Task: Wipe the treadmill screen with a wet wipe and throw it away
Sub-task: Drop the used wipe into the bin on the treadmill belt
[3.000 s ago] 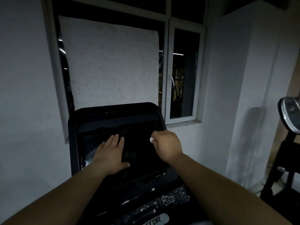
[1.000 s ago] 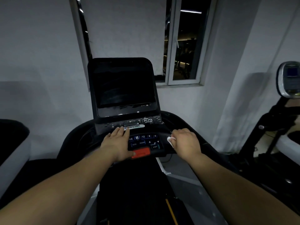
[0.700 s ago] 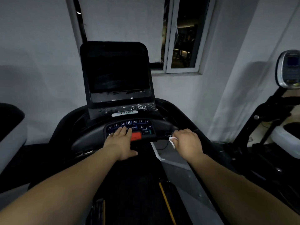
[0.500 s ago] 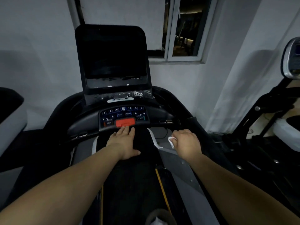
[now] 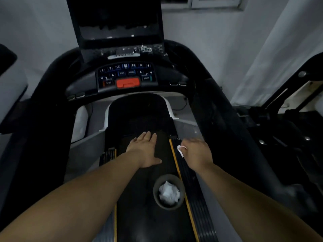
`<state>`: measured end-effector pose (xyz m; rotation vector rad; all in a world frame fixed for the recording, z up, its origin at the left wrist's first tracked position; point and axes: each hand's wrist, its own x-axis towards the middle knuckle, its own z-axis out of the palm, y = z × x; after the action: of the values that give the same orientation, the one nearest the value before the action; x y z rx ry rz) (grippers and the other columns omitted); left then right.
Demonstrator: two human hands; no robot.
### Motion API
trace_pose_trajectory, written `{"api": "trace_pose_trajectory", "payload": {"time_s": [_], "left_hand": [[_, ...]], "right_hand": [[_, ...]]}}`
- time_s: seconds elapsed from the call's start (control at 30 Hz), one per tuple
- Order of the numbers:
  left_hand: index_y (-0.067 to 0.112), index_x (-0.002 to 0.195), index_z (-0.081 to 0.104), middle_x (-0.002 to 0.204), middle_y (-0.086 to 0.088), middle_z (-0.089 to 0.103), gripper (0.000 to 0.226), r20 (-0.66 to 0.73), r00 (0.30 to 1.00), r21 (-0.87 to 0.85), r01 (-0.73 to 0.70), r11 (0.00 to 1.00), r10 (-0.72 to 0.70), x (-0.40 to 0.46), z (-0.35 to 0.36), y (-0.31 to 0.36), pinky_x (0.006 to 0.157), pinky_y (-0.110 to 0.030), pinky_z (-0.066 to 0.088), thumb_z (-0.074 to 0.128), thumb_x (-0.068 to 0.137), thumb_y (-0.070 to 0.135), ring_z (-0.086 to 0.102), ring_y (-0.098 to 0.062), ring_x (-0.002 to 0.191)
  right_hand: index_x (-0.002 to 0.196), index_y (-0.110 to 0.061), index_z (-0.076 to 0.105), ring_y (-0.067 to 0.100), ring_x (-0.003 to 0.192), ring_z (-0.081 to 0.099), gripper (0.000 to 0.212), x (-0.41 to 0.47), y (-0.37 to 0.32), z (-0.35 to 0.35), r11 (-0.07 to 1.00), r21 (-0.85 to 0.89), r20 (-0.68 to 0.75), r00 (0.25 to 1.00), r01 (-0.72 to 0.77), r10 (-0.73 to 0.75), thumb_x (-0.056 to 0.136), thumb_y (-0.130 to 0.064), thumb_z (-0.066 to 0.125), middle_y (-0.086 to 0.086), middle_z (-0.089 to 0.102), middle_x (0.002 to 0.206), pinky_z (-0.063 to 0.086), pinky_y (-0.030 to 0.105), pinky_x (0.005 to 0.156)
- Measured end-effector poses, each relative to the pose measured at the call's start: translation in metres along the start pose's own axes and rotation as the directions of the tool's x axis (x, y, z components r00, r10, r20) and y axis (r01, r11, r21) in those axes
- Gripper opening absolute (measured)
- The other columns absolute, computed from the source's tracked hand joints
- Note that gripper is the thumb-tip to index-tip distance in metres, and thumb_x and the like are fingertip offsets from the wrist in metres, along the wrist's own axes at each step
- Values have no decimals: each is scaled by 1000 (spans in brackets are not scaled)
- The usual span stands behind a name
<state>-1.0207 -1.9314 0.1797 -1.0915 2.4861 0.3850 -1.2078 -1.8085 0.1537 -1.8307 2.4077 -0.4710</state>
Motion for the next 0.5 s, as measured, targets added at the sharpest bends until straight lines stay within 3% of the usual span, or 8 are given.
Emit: {"api": "trace_pose_trajectory", "payload": {"time_s": [0.27, 0.5], "left_hand": [[17, 162, -8, 172, -9, -8, 114, 148, 988, -14, -37, 999, 39, 27, 81, 1, 127, -47, 9, 60, 88, 68, -7, -25, 158], [17, 163, -6, 172, -10, -6, 114, 228, 972, -50, -44, 998, 54, 61, 164, -6, 126, -49, 12, 63, 87, 66, -6, -27, 158]], "right_hand": [[80, -12, 65, 35, 79, 61, 21, -35, 12, 91, 995, -13, 121, 988, -98, 99, 92, -29, 67, 11, 67, 77, 28, 32, 63], [92, -12, 67, 31, 88, 62, 29, -67, 26, 173, 992, -19, 243, 962, -125, 126, 97, -38, 55, 11, 69, 90, 43, 36, 70]]}}
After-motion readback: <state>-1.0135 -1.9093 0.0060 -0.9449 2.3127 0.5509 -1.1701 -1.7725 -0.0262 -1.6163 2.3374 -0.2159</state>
